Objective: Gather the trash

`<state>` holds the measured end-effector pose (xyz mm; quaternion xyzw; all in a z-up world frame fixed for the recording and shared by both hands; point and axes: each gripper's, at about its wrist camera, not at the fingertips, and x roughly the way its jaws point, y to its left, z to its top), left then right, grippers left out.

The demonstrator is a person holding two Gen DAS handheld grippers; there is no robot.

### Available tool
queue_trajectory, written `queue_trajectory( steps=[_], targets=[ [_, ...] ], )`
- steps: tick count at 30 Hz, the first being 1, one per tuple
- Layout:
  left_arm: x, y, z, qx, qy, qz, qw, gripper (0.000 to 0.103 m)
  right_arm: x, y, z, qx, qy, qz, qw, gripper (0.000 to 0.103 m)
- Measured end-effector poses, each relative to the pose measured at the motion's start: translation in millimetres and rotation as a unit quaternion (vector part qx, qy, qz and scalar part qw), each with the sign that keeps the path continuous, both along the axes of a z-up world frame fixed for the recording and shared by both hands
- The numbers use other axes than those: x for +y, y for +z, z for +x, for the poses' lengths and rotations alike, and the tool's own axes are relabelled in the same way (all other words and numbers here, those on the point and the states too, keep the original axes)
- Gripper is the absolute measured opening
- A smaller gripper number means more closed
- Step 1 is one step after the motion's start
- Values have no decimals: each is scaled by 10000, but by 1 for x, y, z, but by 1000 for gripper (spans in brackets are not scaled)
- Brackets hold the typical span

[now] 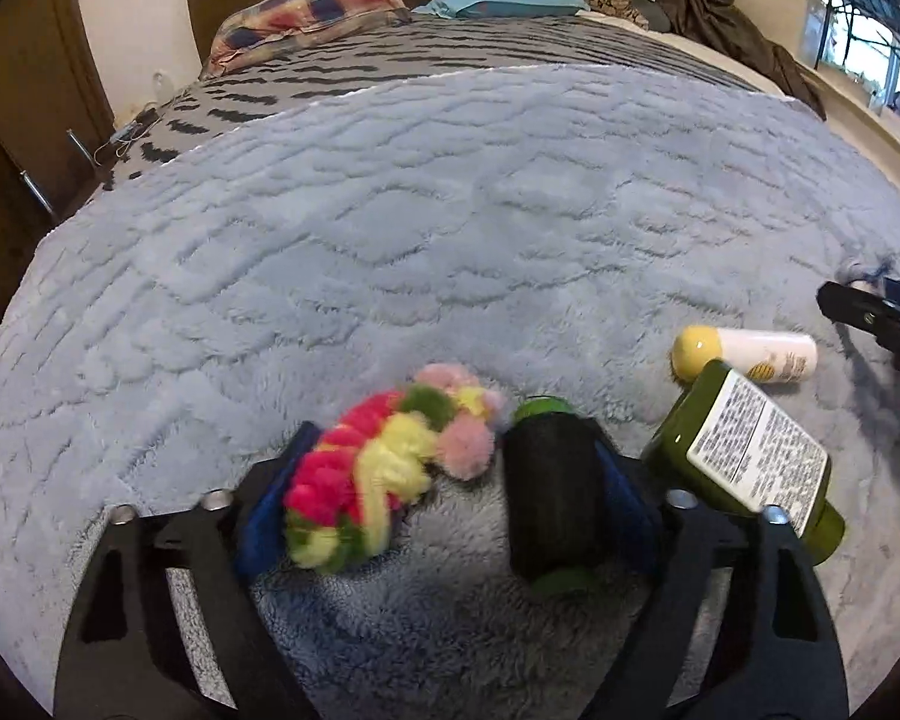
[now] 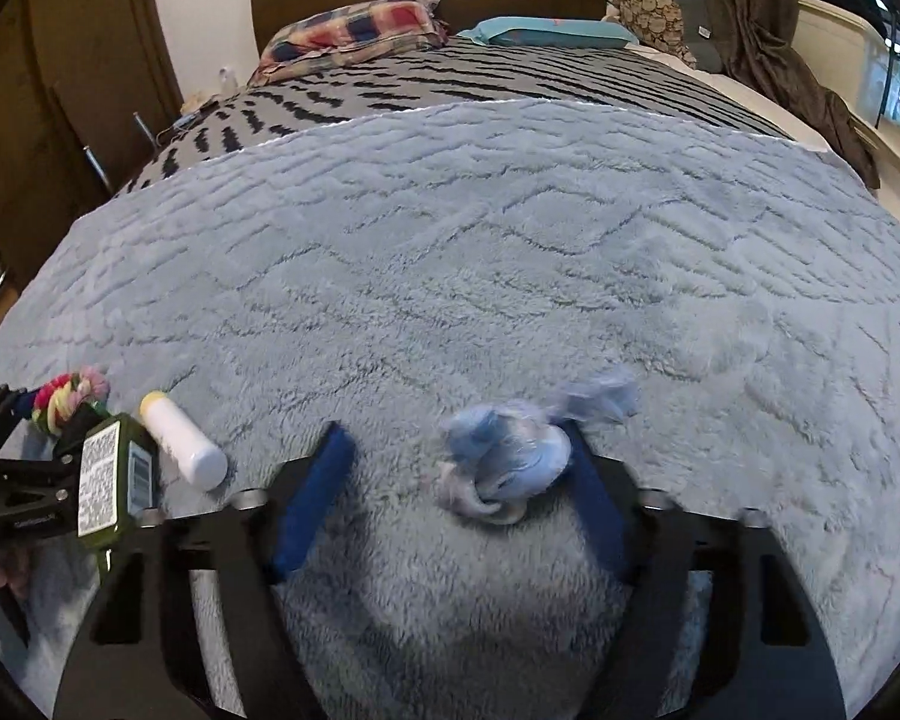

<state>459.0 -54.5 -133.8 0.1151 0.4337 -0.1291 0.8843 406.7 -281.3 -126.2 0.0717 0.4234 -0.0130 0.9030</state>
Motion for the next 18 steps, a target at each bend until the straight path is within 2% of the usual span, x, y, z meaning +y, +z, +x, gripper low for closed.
queue_trajectory(
  steps=[2, 3, 4, 8, 12, 18],
  targets=[
    [-2, 1, -3, -24, -70, 2, 10000, 66, -3, 0, 0, -4, -78, -14, 10000, 37],
    [-4, 1, -5, -20, -123, -13, 9999, 56, -4, 0, -1, -12, -96, 42, 9999, 37],
    [-5, 1, -6, 4, -176, -67, 9998, 53, -5, 0, -1, -14, -93, 74, 9999, 35],
    [-8, 2, -9, 41, -229, -194, 9995, 23, -11, 1, -4, -41, -126, 236, 9996, 31],
    [-11, 3, -13, 16, -227, -126, 9997, 22, -9, 6, -11, -93, -41, 161, 9998, 30],
    [-8, 10, -22, -78, -170, -245, 9995, 19, -4, 18, -28, -275, 112, 98, 9995, 30]
  ],
)
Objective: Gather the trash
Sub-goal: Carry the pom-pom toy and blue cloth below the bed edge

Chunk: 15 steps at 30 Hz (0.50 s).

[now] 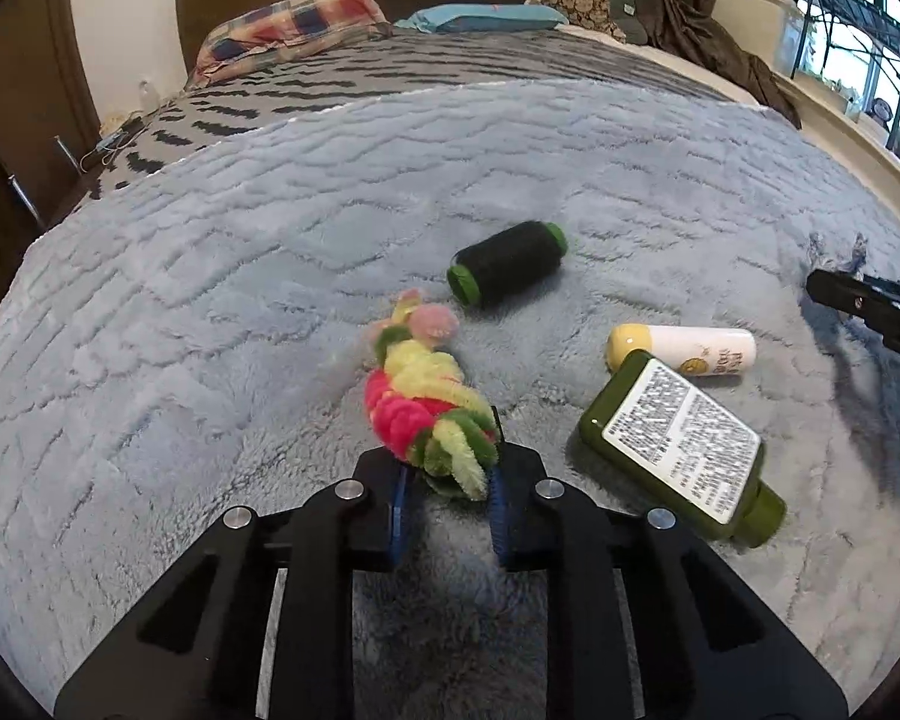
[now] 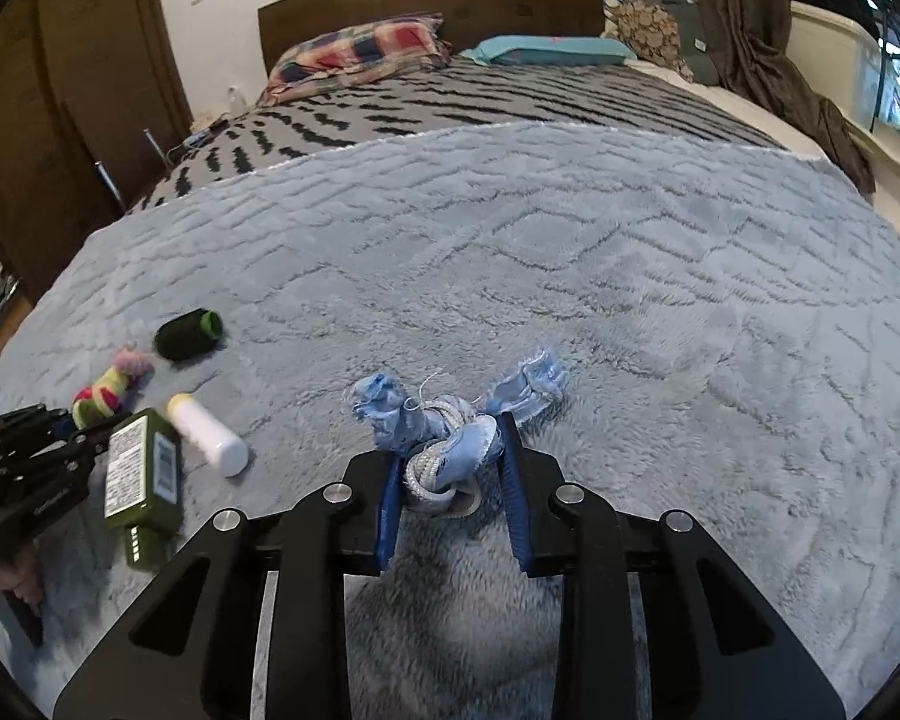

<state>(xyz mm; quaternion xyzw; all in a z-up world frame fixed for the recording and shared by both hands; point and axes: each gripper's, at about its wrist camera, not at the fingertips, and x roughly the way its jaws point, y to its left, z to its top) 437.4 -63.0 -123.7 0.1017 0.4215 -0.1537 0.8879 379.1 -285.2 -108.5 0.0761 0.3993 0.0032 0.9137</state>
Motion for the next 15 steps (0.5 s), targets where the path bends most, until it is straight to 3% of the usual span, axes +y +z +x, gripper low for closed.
queue_trajectory(
  steps=[9, 15],
  targets=[
    [6, 29, -41, -337, 43, -58, 9994, 19, 22, 34, -44, -437, 396, 40, 9982, 30],
    [12, 66, -115, -705, 9, -369, 9968, 19, 39, 70, -111, -958, 705, -61, 9929, 30]
  ],
)
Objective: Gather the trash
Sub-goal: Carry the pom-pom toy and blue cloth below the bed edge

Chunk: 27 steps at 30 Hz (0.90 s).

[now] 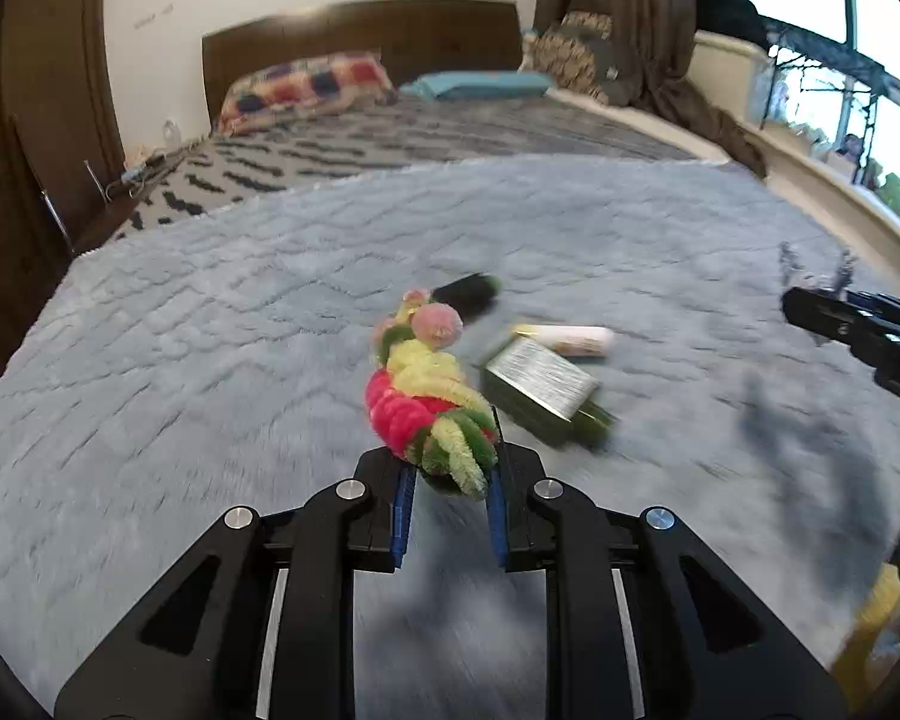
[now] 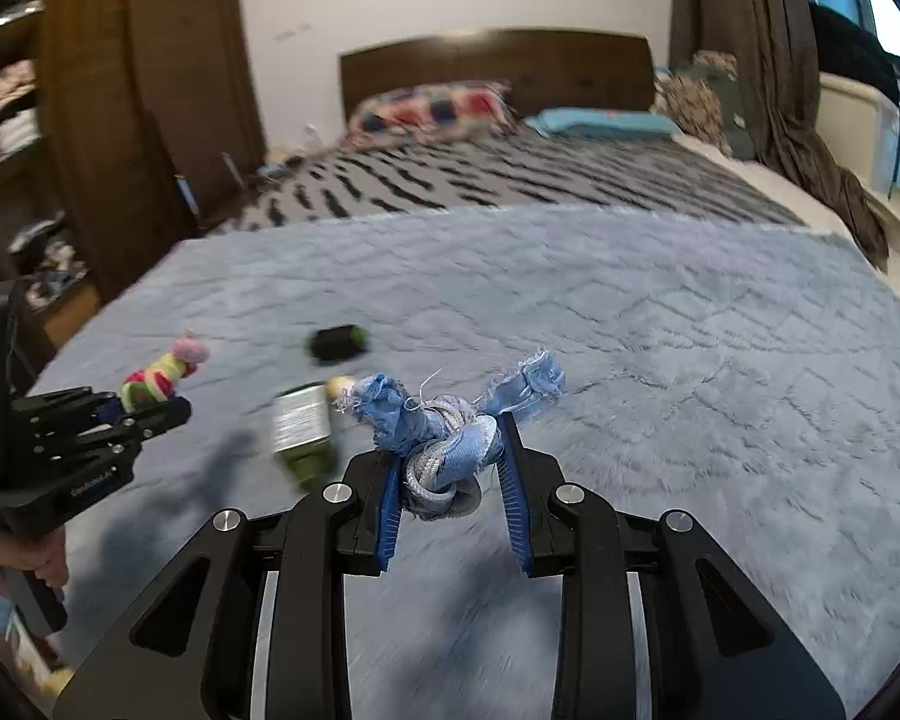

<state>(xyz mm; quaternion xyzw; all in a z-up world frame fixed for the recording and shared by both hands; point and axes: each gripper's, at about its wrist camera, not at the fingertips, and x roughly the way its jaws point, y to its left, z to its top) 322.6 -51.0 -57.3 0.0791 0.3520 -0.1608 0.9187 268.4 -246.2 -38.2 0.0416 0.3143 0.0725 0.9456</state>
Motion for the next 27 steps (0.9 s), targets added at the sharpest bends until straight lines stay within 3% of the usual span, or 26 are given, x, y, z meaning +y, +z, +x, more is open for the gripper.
queue_trajectory(
  steps=[7, 14, 20, 27],
  targets=[
    [-7, 23, -108, -391, -219, -109, 9989, 19, 14, 24, -93, -525, 312, -76, 9981, 30],
    [-19, 14, -201, -468, -429, -222, 9977, 19, 16, 17, -176, -637, 329, -170, 9973, 30],
    [-20, -17, -254, -85, -515, -508, 9973, 19, 9, -26, -226, -128, 363, 226, 9990, 30],
    [-29, -77, -285, 747, -605, -623, 9934, 19, 12, -88, -253, 679, 324, 347, 9966, 30]
  ],
)
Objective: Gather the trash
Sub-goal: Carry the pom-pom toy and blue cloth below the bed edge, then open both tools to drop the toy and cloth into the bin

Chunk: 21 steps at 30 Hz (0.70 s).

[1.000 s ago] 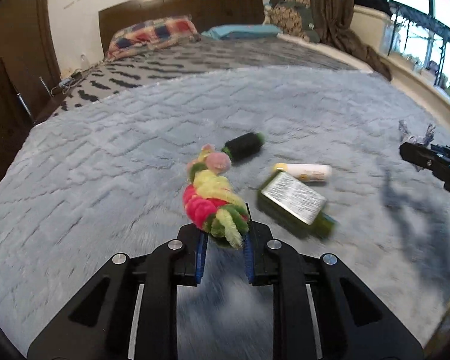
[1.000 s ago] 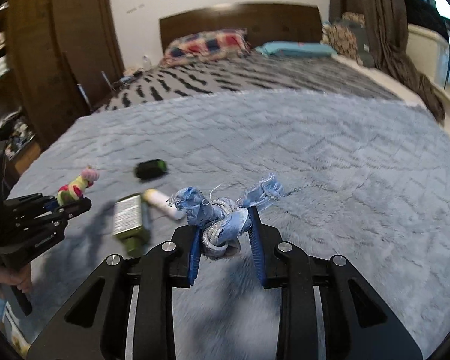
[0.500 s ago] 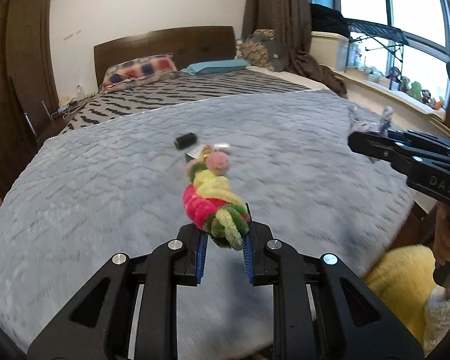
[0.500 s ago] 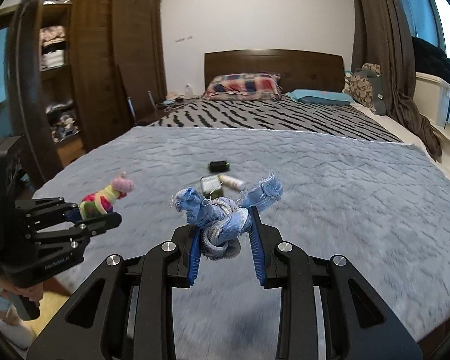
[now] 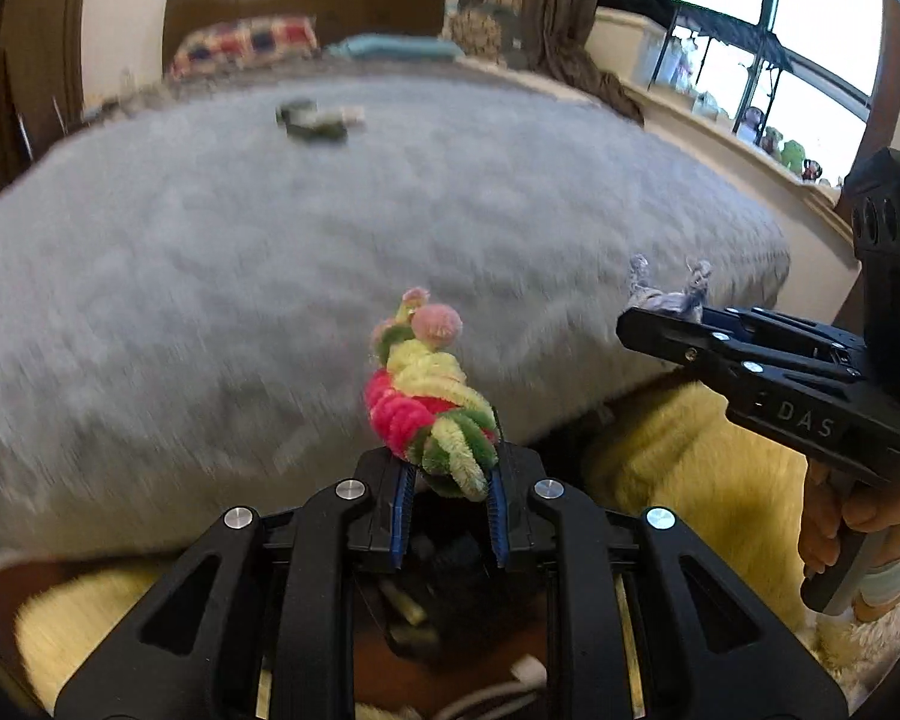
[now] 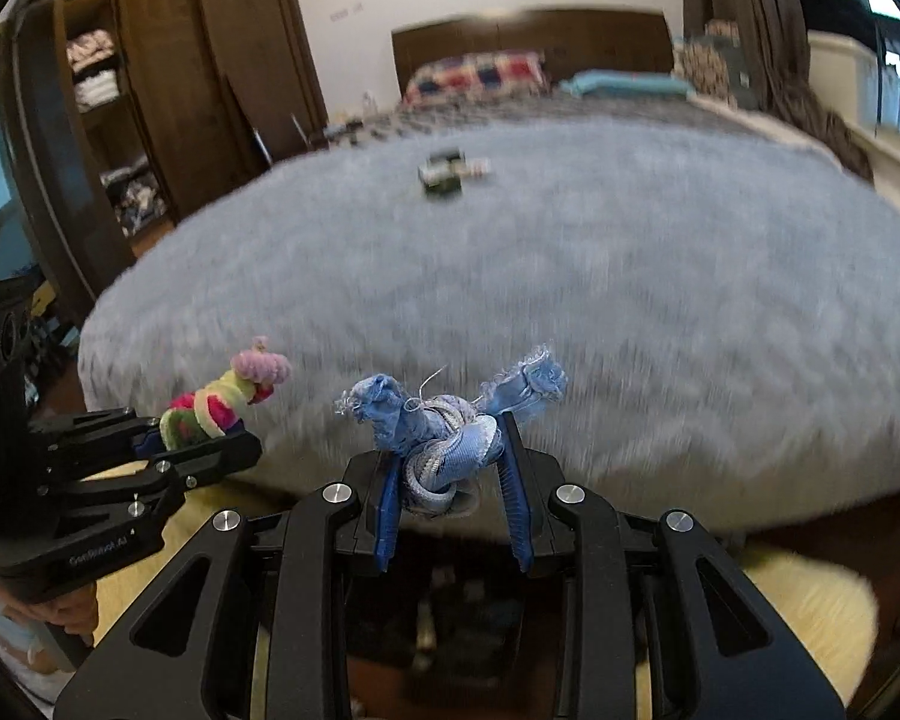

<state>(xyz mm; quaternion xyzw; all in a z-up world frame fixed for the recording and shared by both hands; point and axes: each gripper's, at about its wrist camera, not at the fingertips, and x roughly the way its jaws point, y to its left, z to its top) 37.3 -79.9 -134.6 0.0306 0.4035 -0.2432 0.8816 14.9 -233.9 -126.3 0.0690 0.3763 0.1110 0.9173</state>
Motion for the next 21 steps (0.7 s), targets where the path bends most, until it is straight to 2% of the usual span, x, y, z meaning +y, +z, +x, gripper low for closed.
queue_trajectory(
  steps=[6, 13, 17, 21],
  targets=[
    [0, -64, -1, 880, 86, 89, 9960, 19, 2, -46, -2, 616, -21, 17, 9981, 30],
    [-4, -132, 11, 1757, 153, 200, 9841, 19, 13, -107, 7, 1478, 167, 173, 9887, 30],
    [-3, -154, 20, 1998, 225, 309, 9791, 19, 16, -134, 16, 1901, 187, 207, 9814, 30],
    [-2, -168, 28, 2181, 273, 372, 9748, 22, 17, -148, 29, 2154, 142, 241, 9761, 31]
  ],
)
